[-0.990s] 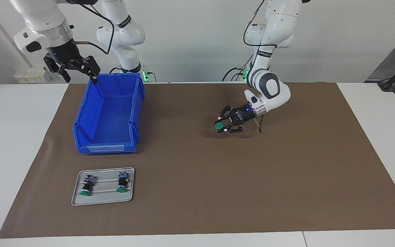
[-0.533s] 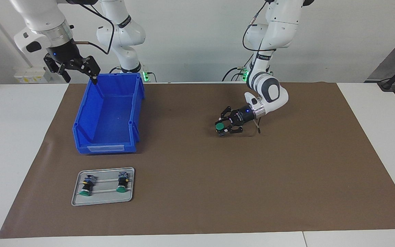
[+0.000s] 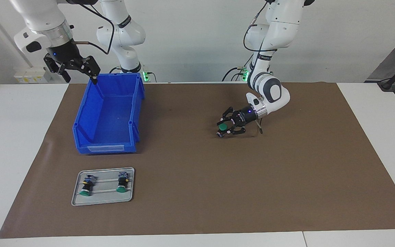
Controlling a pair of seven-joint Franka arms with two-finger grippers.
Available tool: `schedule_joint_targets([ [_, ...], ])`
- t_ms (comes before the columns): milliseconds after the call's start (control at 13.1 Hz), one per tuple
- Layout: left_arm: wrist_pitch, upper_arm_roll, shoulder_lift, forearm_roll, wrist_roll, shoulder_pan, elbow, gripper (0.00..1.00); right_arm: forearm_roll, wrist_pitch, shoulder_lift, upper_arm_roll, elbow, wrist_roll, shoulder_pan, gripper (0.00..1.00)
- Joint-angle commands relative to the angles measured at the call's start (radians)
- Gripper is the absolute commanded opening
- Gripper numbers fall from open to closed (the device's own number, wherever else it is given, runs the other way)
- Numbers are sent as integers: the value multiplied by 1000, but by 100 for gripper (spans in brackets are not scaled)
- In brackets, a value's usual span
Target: Place and press button with both arms
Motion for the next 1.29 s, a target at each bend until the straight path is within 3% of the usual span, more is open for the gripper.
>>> schedule_joint_targets([
  [0,3,-3,-34,56,-54,42,-16,51,19,5,-21,4,-24,-7,-8,100],
  [229,6,-5,-51,70,-96,30,-34,56,19,5,-21,4,-24,-7,-8,100],
  [305,6,-5,-58,70,-119,27,-36,64,19,5,-21,4,-24,-7,-8,100],
  [381,18,-5,-69,70,-143,25,-36,83,19,5,-21,4,-24,-7,-8,100],
  [533,120,-3,-119,76,-200,-14,-36,92,19,5,-21,4,-24,-7,-8,100],
  [762,237,-2,-169,178,-338,-57,-31,93,19,5,-21,4,-24,-7,-8,100],
  [1219,231,1,-177,612,-713,27,38,95,19,5,-21,4,-24,-7,-8,100],
])
